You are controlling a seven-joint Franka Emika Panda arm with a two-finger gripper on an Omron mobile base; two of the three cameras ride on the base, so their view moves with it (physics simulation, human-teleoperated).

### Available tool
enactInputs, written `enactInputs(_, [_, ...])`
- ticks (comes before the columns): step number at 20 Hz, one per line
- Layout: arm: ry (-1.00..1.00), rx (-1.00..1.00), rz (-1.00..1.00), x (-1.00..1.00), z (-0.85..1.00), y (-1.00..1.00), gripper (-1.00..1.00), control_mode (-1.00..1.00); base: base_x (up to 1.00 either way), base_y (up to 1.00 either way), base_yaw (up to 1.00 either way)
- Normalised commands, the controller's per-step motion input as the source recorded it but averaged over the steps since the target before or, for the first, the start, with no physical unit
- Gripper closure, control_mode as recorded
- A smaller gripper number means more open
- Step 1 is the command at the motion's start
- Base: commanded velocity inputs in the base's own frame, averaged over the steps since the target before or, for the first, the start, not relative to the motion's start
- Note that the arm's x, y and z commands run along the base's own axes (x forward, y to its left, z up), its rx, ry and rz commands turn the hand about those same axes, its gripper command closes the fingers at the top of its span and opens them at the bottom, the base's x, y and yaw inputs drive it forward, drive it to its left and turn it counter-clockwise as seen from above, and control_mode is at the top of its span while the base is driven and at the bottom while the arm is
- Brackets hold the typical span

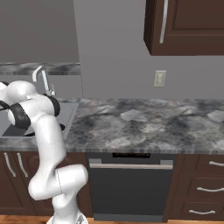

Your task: Move the pot and pan from the stove into the sink.

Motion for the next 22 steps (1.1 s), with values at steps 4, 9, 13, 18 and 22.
enactInputs(4, [-0.21,0.06,-0.04,-0.74,0.83,-0.31,-1.0,-1.0,0.0,0.0,0.0])
enactInputs(9, [-0.31,0.09,0.0,-0.84,0.67,-0.37,-1.0,-1.0,0.0,0.0,0.0])
enactInputs(13, [-0.33,0.18,0.0,-0.74,0.47,-0.32,-1.0,-1.0,0.0,0.0,0.0])
enactInputs(18, [-0.29,0.2,0.06,-0.56,0.44,-0.35,-1.0,-1.0,0.0,0.0,0.0])
enactInputs(22, [-0.23,0.26,0.13,-0.37,0.41,-0.4,-1.0,-1.0,0.0,0.0,0.0])
